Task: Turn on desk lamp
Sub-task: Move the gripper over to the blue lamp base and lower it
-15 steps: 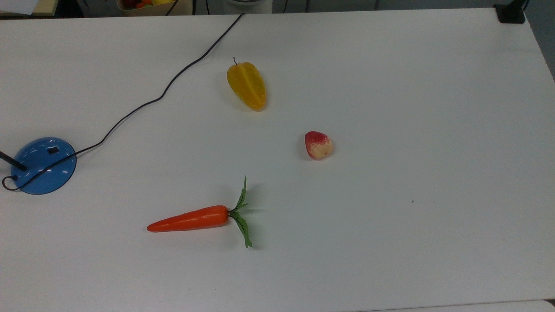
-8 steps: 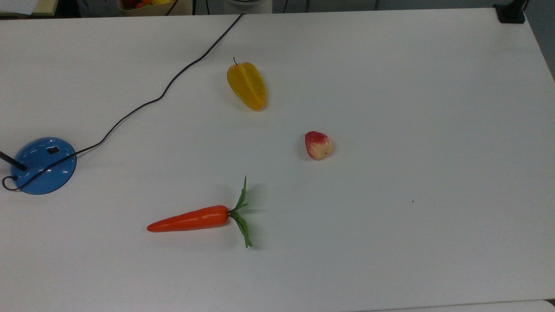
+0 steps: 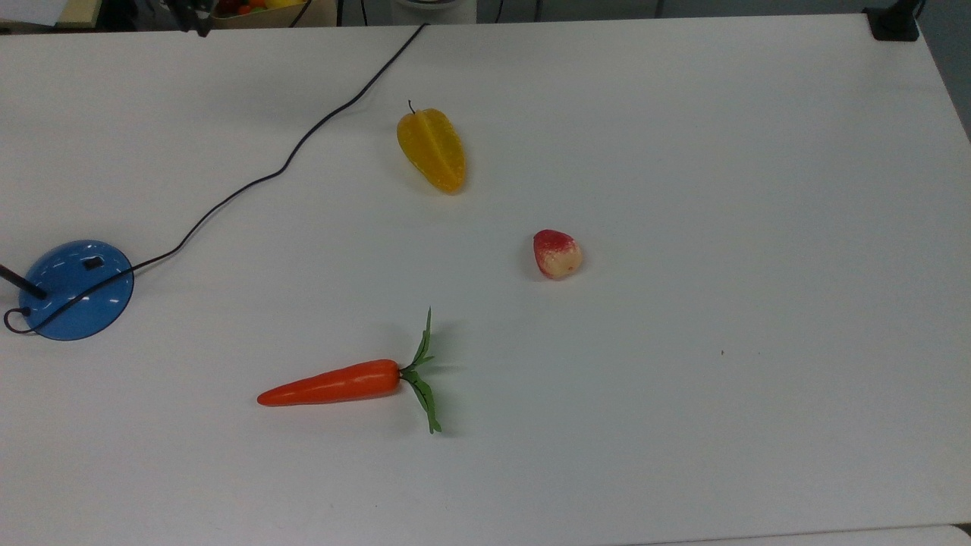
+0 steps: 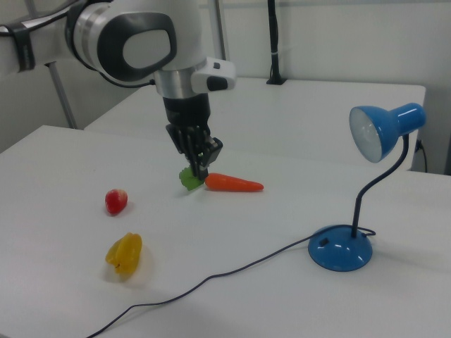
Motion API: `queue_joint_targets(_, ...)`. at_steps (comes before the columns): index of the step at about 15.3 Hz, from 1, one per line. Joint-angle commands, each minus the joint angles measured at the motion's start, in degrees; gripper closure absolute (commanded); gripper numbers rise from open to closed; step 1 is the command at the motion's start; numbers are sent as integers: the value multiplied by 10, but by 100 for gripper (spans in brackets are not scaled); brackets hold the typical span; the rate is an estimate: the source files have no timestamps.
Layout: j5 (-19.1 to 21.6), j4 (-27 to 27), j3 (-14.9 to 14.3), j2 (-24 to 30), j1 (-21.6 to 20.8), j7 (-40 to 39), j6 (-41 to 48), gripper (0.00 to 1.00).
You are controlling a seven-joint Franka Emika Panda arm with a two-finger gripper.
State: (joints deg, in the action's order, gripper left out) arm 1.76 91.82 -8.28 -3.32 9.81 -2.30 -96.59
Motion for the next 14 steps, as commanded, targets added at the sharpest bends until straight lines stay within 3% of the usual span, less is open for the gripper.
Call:
queue_joint_targets(1, 10, -1, -2, -24, 9, 68, -61, 100)
queue_joint_targets(8, 17, -1, -2, -76, 45, 156, -216, 100)
queue_joint_targets(14, 14, -1, -3, -150, 68, 168, -345, 100)
